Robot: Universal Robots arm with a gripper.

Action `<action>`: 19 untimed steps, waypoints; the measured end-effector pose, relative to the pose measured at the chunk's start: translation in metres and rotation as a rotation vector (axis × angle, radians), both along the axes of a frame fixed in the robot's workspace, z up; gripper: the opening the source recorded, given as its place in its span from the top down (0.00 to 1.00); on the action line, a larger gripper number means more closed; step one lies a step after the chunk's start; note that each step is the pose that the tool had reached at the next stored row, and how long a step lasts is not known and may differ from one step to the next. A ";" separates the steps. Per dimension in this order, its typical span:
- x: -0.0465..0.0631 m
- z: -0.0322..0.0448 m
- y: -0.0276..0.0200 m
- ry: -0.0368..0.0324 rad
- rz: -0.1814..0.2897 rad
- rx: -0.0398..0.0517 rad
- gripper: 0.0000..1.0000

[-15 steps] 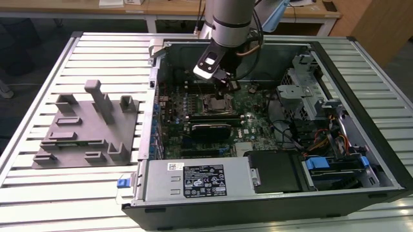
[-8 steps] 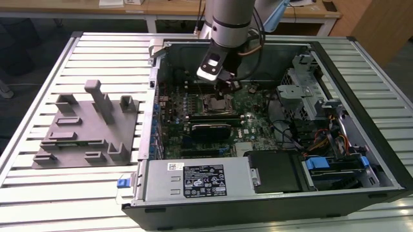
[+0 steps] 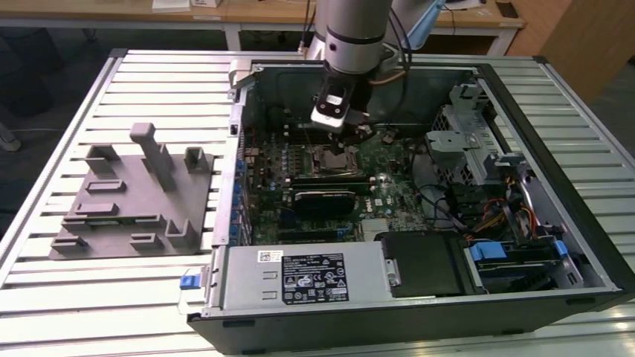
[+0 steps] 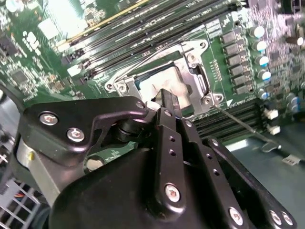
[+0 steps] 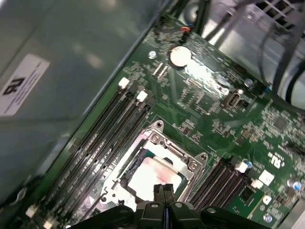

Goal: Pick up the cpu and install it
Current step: 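Close the cpu cover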

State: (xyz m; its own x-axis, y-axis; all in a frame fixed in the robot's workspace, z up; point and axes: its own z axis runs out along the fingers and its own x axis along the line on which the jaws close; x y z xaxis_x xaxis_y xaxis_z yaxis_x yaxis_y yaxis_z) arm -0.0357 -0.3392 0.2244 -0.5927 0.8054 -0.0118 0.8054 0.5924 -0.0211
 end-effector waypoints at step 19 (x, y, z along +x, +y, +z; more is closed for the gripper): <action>-0.002 -0.0034 0.0000 -0.0001 0.298 -0.0023 0.89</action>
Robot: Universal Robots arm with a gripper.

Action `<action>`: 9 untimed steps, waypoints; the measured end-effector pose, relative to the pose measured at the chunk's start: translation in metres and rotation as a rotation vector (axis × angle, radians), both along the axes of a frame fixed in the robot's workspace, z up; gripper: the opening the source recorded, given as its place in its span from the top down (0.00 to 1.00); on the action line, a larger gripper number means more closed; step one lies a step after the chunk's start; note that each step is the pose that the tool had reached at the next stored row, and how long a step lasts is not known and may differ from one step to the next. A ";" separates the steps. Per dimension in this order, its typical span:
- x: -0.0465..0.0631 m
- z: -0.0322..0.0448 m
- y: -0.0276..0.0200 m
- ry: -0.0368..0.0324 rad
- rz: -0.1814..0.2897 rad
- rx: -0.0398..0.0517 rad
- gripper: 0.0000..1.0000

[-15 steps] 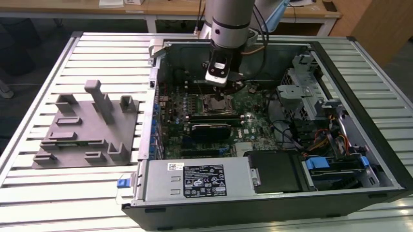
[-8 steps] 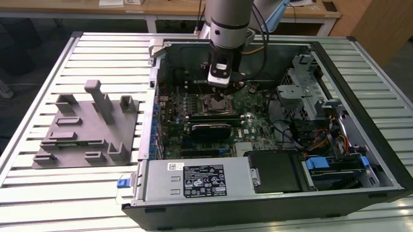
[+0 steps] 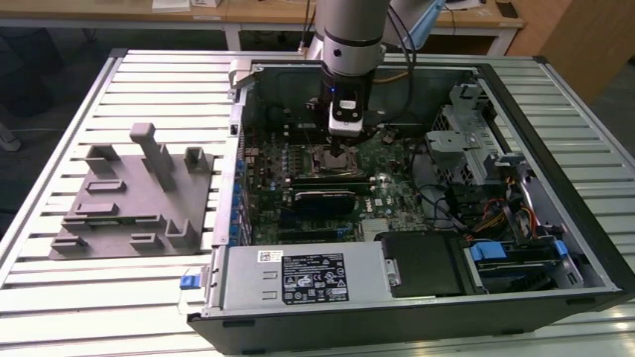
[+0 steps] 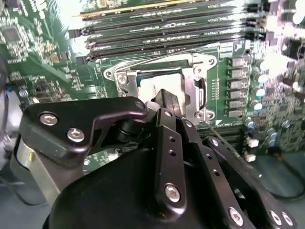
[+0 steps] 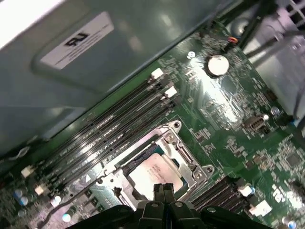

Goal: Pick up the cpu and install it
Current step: 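Close the cpu cover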

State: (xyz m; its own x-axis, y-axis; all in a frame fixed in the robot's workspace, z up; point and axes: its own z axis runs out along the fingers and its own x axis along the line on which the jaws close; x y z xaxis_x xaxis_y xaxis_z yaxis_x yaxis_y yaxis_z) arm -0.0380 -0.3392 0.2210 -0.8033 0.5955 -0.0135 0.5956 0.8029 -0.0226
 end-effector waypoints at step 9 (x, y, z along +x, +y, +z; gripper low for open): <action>0.000 -0.0025 0.0000 0.0000 0.163 0.0000 0.89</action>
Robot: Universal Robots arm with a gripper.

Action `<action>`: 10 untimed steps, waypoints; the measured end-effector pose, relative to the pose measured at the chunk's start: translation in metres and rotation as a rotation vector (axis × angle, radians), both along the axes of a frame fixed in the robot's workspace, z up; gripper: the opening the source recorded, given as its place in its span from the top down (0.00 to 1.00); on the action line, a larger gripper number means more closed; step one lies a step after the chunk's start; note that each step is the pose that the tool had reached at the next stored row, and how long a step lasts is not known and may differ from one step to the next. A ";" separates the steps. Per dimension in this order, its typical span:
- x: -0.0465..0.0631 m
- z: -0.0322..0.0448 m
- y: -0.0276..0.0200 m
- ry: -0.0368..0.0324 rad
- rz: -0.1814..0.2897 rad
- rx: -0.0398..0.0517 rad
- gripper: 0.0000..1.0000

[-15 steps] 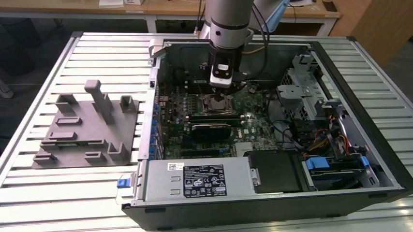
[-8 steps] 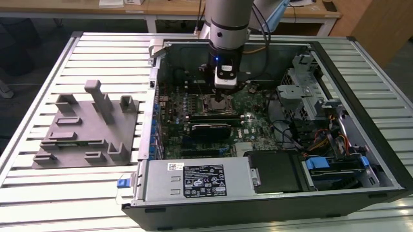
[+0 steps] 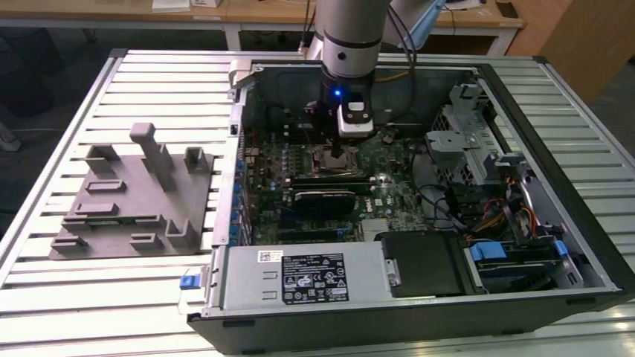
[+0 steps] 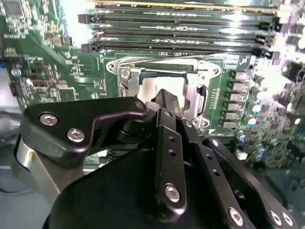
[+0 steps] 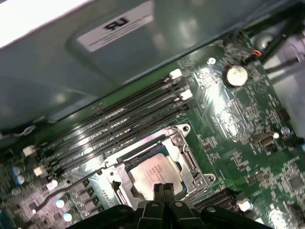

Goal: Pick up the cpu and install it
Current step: 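Close the cpu cover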

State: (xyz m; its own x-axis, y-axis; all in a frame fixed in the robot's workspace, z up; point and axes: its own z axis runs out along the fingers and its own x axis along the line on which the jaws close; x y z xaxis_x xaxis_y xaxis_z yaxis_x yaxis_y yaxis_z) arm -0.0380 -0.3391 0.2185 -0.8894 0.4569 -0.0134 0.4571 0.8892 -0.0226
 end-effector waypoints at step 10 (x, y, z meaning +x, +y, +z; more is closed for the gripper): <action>0.000 -0.0024 0.0000 0.0000 0.183 0.0000 0.89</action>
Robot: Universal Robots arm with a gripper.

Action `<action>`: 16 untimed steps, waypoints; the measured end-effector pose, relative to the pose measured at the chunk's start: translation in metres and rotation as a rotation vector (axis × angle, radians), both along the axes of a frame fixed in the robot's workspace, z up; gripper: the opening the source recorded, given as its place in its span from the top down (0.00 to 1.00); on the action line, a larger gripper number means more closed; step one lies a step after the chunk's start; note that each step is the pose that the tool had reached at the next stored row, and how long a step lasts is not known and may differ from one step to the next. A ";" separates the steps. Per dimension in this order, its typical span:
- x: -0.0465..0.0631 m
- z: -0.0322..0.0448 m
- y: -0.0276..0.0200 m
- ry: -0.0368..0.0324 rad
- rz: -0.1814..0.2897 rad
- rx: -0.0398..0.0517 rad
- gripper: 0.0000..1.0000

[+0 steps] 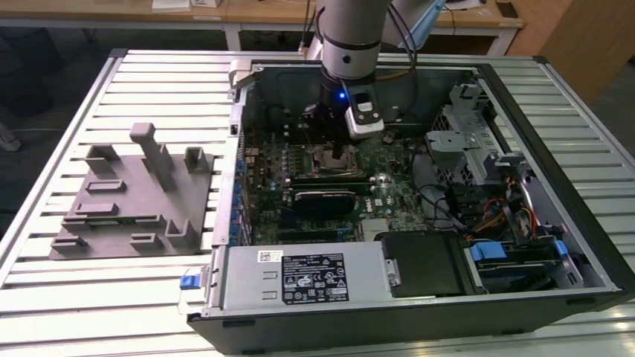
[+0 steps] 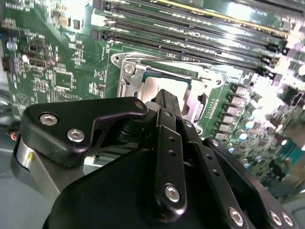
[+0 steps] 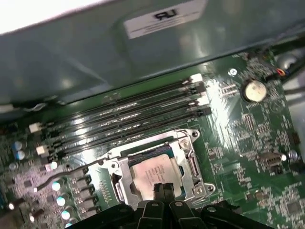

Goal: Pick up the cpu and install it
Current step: 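Close the cpu cover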

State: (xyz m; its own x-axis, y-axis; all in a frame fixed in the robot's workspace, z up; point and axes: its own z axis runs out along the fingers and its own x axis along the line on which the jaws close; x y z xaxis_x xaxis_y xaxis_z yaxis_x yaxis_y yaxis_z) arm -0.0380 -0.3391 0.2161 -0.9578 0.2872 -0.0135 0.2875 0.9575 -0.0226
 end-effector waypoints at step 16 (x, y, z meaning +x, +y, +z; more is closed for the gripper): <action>0.000 -0.0022 0.0001 -0.0046 0.213 0.0217 0.89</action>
State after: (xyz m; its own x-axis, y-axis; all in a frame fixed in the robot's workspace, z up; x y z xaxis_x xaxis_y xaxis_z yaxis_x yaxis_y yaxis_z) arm -0.0380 -0.3391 0.2139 -0.9968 0.0787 -0.0140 0.0787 0.9969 -0.0005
